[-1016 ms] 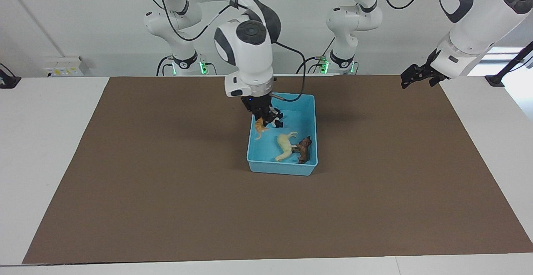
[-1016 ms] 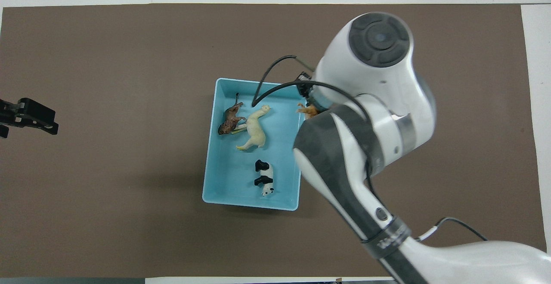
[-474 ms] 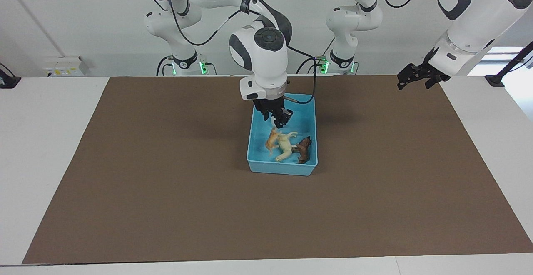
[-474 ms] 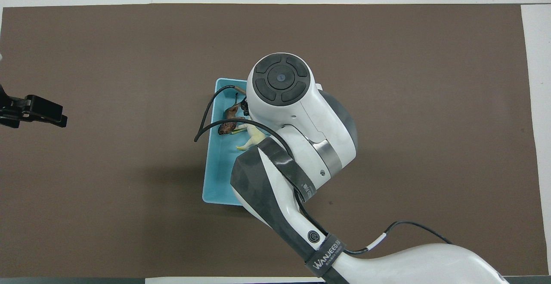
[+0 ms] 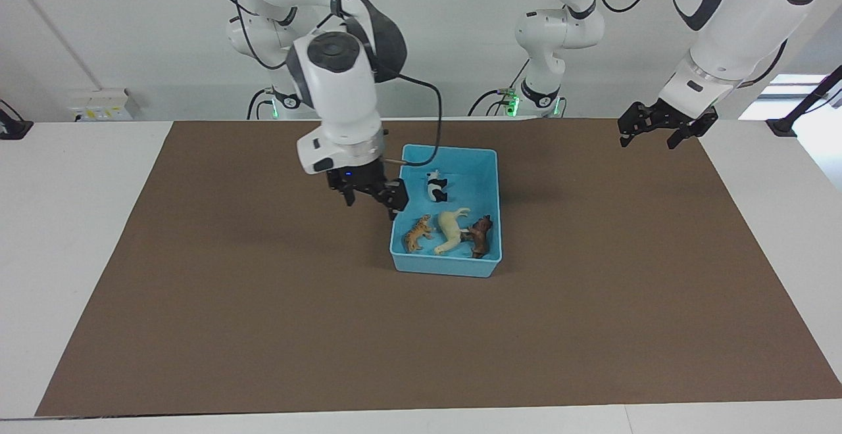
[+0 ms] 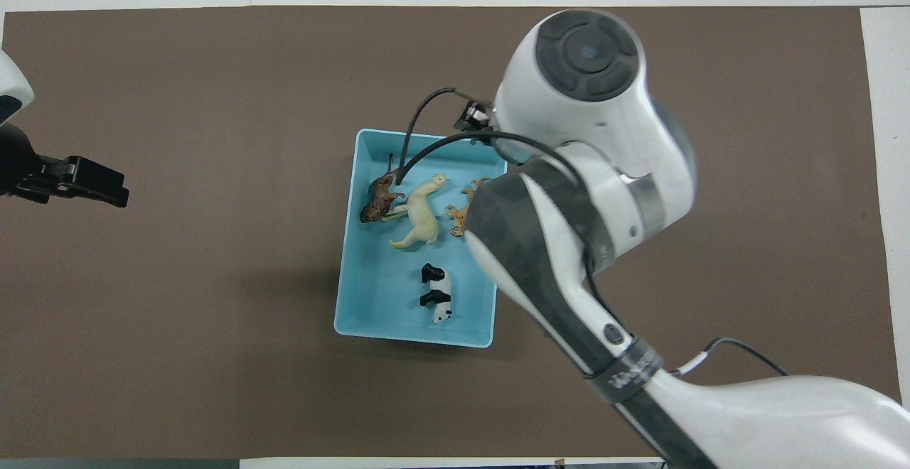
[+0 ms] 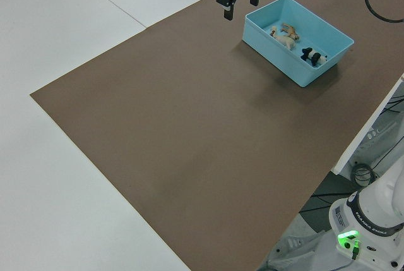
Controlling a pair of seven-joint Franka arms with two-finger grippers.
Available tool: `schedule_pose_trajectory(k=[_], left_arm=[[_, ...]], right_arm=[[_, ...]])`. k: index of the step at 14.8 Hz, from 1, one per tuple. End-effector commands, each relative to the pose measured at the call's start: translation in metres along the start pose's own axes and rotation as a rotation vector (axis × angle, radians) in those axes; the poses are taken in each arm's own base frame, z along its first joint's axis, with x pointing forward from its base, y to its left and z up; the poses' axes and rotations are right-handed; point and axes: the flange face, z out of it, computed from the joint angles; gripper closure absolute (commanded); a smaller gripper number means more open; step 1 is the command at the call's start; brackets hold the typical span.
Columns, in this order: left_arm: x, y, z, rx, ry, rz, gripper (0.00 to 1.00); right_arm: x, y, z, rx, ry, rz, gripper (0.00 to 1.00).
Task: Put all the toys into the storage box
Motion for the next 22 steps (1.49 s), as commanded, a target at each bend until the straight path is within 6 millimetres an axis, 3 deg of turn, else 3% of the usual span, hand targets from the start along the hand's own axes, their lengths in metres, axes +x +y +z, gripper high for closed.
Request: schedule_pose_trajectory(k=[1, 5, 7, 8, 11, 18, 22], left_arm=[[0.001, 0.010, -0.005, 0.028, 0.042, -0.023, 0.00], [-0.001, 0.011, -0.002, 0.028, 0.033, -0.023, 0.00], [-0.003, 0.012, 0.001, 0.028, 0.024, -0.023, 0.00], [-0.003, 0.012, 0.001, 0.028, 0.024, -0.023, 0.00], [-0.003, 0.007, 0.001, 0.027, 0.024, -0.032, 0.00], [-0.004, 0.005, 0.001, 0.027, 0.024, -0.036, 0.00], [-0.004, 0.005, 0.001, 0.027, 0.024, -0.036, 0.00]], right_arm=[[0.029, 0.076, -0.037, 0.001, -0.001, -0.131, 0.00], [0.051, 0.176, -0.089, -0.021, -0.006, -0.183, 0.00], [0.059, 0.221, -0.113, -0.021, 0.021, -0.164, 0.00], [0.059, 0.232, -0.125, -0.020, 0.042, -0.148, 0.00], [0.060, 0.255, -0.144, -0.034, 0.072, -0.127, 0.00], [0.027, 0.274, -0.090, -0.071, -0.097, -0.212, 0.00], [0.024, 0.274, -0.086, -0.072, -0.098, -0.209, 0.00]])
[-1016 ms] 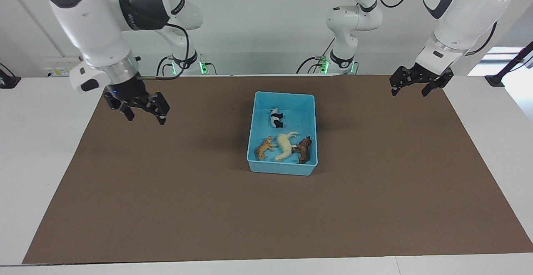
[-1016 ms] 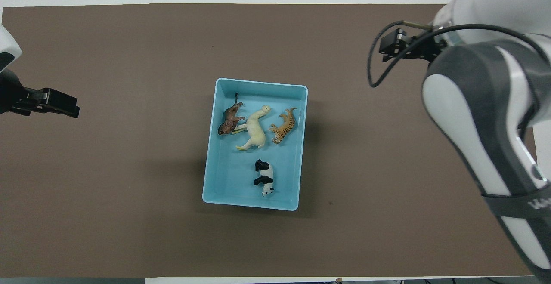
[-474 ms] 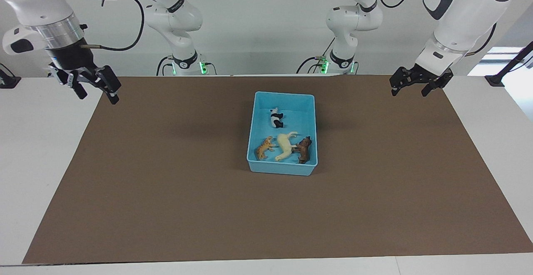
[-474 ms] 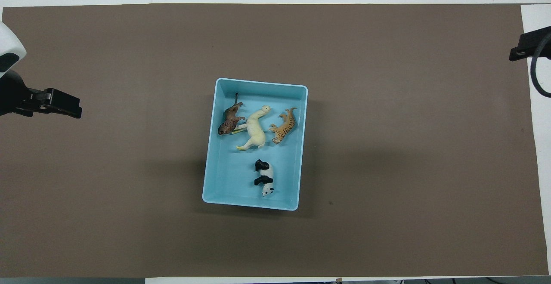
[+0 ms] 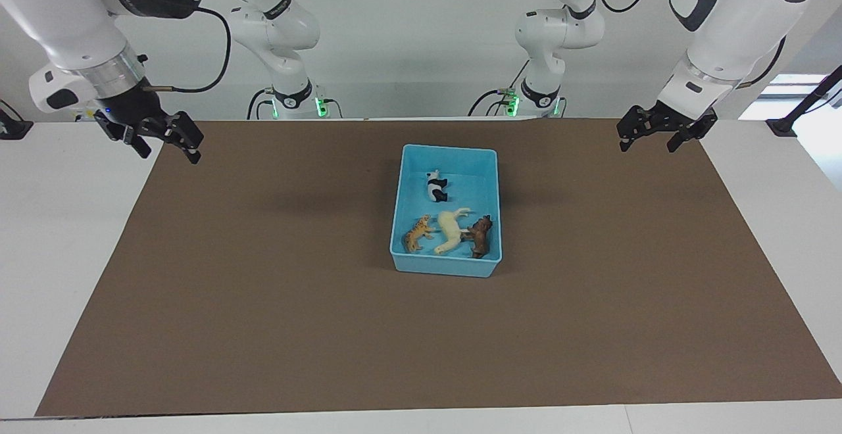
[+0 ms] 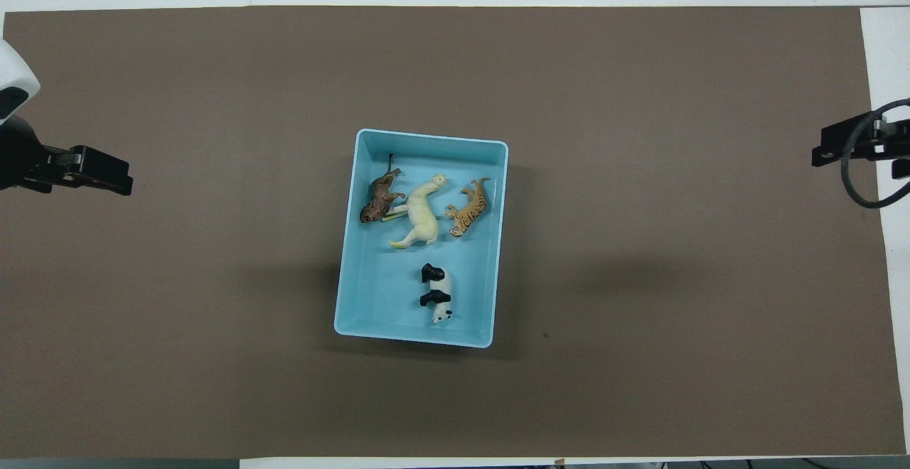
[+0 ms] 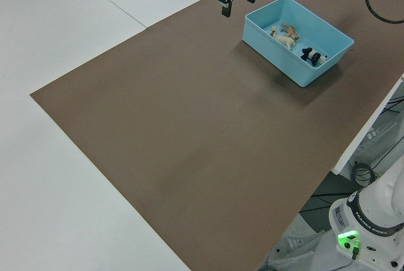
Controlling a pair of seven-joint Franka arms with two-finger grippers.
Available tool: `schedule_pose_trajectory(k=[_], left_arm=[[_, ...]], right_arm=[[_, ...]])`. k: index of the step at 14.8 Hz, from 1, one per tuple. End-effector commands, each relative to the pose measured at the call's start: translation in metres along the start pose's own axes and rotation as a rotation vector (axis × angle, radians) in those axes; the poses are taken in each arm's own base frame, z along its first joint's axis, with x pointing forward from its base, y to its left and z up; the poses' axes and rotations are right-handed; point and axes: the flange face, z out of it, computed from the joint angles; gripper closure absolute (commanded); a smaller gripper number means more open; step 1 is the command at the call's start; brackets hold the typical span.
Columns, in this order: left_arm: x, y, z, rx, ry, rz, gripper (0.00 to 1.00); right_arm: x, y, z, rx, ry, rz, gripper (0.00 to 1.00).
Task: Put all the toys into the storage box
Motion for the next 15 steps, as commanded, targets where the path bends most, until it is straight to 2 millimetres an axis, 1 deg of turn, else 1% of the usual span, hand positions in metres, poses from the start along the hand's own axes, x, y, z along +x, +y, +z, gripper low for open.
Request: schedule_pose_trajectory(k=[1, 3, 4, 6, 9, 15], left_arm=[[-0.006, -0.001, 0.000, 0.020, 0.010, -0.012, 0.00], [-0.006, -0.001, 0.000, 0.020, 0.010, -0.012, 0.00], [-0.006, -0.001, 0.000, 0.020, 0.010, -0.012, 0.00], [-0.006, -0.001, 0.000, 0.020, 0.010, -0.012, 0.00], [-0.006, -0.001, 0.000, 0.020, 0.010, -0.012, 0.00], [-0.006, -0.001, 0.000, 0.020, 0.010, -0.012, 0.00]], right_arm=[[-0.011, 0.003, -0.003, -0.005, 0.017, -0.020, 0.00], [-0.009, 0.009, -0.006, -0.004, 0.025, -0.012, 0.00], [-0.008, 0.017, -0.006, -0.001, 0.027, 0.006, 0.00], [-0.003, 0.025, -0.009, 0.001, 0.057, 0.021, 0.00], [-0.003, 0.026, -0.009, 0.001, 0.062, 0.025, 0.00], [-0.004, 0.015, -0.010, 0.001, 0.067, 0.000, 0.00]])
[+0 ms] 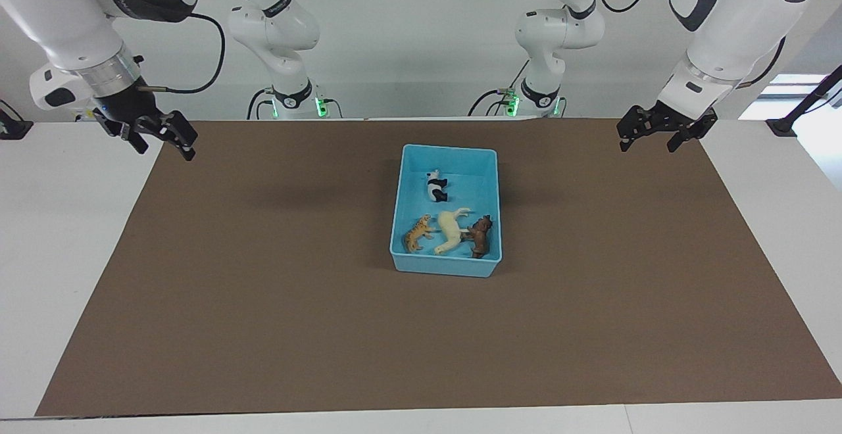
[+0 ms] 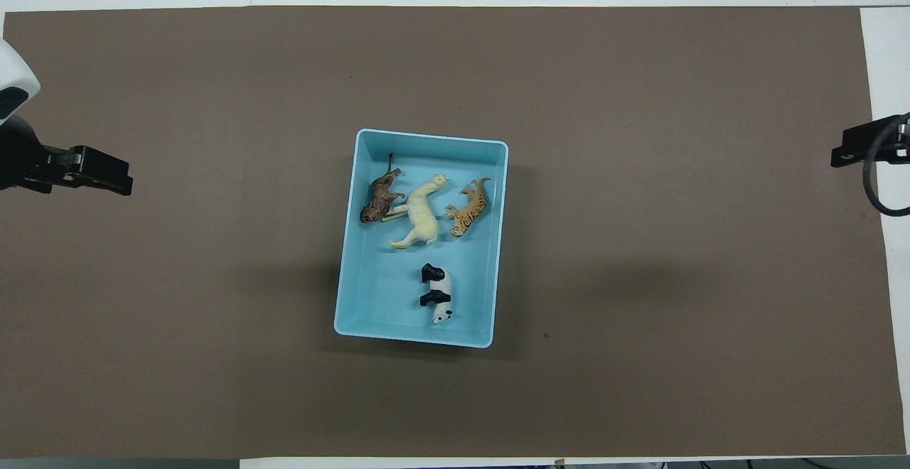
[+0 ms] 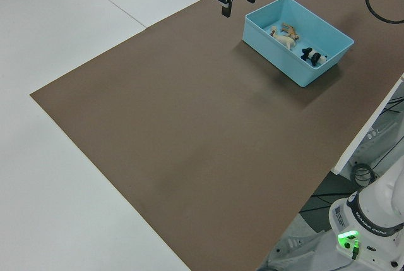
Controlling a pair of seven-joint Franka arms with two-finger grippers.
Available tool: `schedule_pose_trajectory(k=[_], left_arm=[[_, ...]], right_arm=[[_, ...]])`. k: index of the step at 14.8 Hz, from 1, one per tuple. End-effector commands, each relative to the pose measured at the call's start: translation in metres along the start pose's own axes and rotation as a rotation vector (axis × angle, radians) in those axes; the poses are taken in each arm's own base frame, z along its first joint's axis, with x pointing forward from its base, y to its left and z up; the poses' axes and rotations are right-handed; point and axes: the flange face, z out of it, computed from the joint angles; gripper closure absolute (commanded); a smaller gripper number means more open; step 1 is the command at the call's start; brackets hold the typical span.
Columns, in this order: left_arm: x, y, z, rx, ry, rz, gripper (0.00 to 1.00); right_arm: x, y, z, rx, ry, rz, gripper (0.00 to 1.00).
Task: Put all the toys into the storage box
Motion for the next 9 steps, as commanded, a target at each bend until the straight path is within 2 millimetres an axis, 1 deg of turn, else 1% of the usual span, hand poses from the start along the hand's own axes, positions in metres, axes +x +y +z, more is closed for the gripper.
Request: schedule_pose_trajectory(k=[1, 2, 3, 5, 7, 9], left_arm=[[-0.006, -0.001, 0.000, 0.020, 0.010, -0.011, 0.00], [-0.006, -0.001, 0.000, 0.020, 0.010, -0.011, 0.00], [-0.007, -0.001, -0.001, 0.020, 0.011, -0.011, 0.00], [-0.007, -0.001, -0.001, 0.020, 0.011, -0.011, 0.00], [-0.007, -0.001, -0.002, 0.020, 0.013, -0.011, 0.00], [-0.007, -0.001, -0.001, 0.020, 0.011, -0.011, 0.00]], right_arm=[[-0.004, -0.006, 0.001, 0.000, 0.013, -0.038, 0.00], [-0.002, -0.004, 0.001, 0.001, 0.019, -0.032, 0.00], [0.001, 0.006, 0.001, 0.003, 0.033, -0.017, 0.00], [0.002, 0.018, 0.001, 0.009, 0.036, 0.007, 0.00], [0.001, 0.013, 0.001, 0.012, 0.034, -0.002, 0.00], [-0.001, 0.017, 0.001, 0.010, 0.026, 0.005, 0.00]])
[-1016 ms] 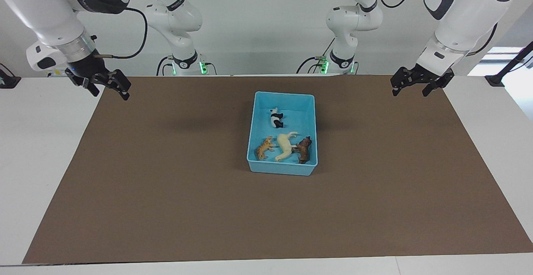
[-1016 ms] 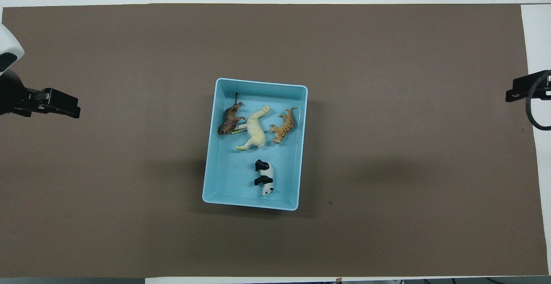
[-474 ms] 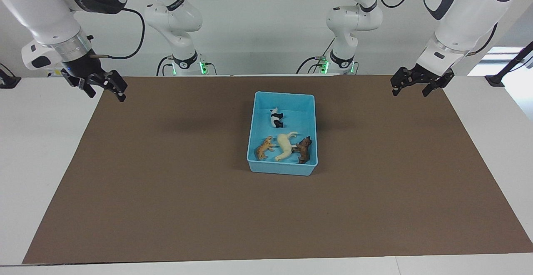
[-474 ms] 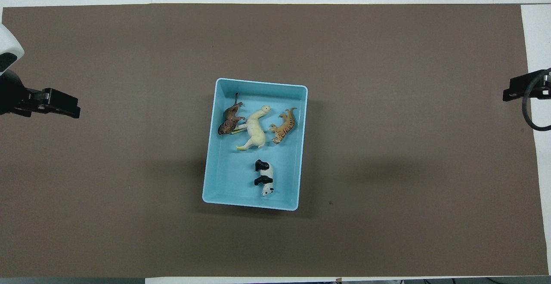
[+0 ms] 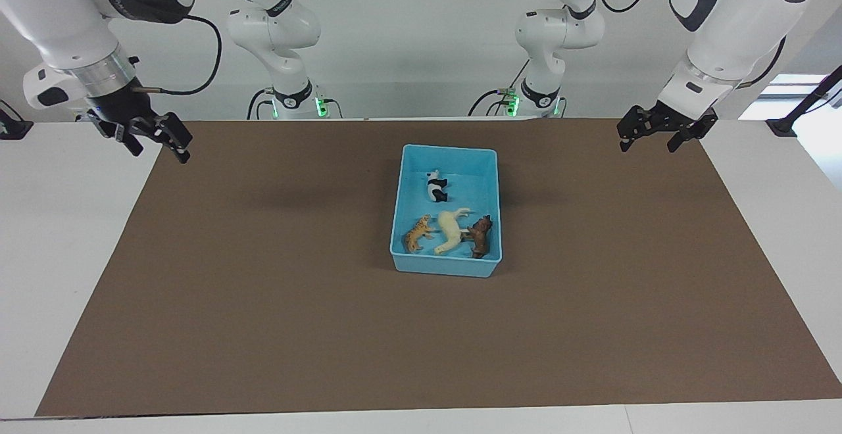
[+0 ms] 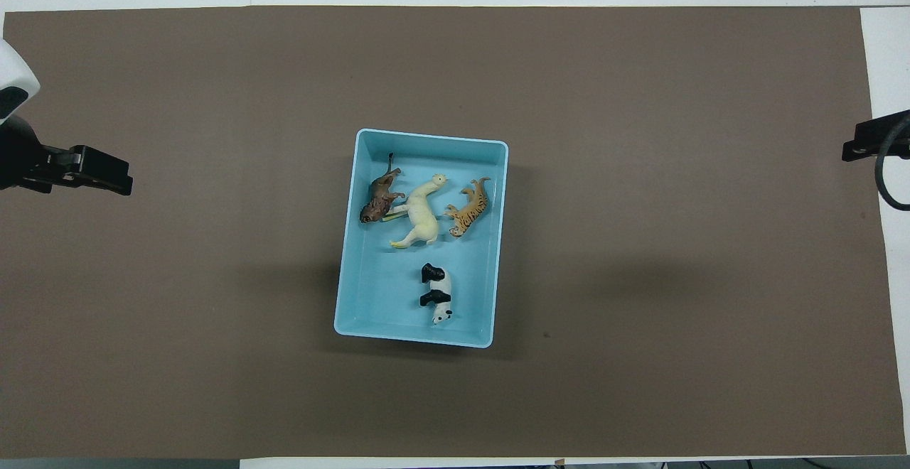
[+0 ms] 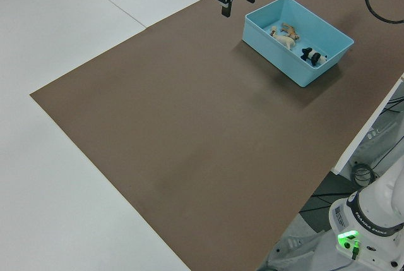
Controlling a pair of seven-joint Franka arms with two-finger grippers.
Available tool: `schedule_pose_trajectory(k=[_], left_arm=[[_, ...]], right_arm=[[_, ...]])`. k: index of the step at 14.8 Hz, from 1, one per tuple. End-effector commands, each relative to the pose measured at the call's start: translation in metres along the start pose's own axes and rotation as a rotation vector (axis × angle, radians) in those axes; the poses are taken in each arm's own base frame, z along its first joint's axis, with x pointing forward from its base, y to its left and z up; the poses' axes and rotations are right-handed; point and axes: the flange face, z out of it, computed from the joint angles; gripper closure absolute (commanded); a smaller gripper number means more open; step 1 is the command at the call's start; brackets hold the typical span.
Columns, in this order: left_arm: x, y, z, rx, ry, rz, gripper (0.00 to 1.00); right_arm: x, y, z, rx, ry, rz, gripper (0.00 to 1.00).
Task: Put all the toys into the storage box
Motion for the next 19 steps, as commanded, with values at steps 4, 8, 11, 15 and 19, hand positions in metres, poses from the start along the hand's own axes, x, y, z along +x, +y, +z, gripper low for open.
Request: schedule_pose_trajectory(k=[4, 8, 11, 15, 19], left_arm=[[-0.007, -0.001, -0.002, 0.020, 0.013, -0.011, 0.00], [-0.007, -0.001, -0.002, 0.020, 0.013, -0.011, 0.00], [-0.007, -0.001, -0.002, 0.020, 0.011, -0.011, 0.00], [-0.007, -0.001, -0.002, 0.020, 0.013, -0.011, 0.00], [-0.007, -0.001, -0.002, 0.020, 0.013, -0.011, 0.00]], right_arm=[[-0.007, 0.005, 0.004, 0.006, -0.016, -0.017, 0.00], [-0.007, 0.003, 0.003, -0.005, -0.011, -0.024, 0.00], [-0.007, 0.001, 0.005, -0.005, -0.009, -0.045, 0.00], [-0.009, -0.003, 0.005, -0.005, -0.019, -0.064, 0.00], [-0.010, -0.007, 0.007, -0.005, -0.022, -0.072, 0.00]])
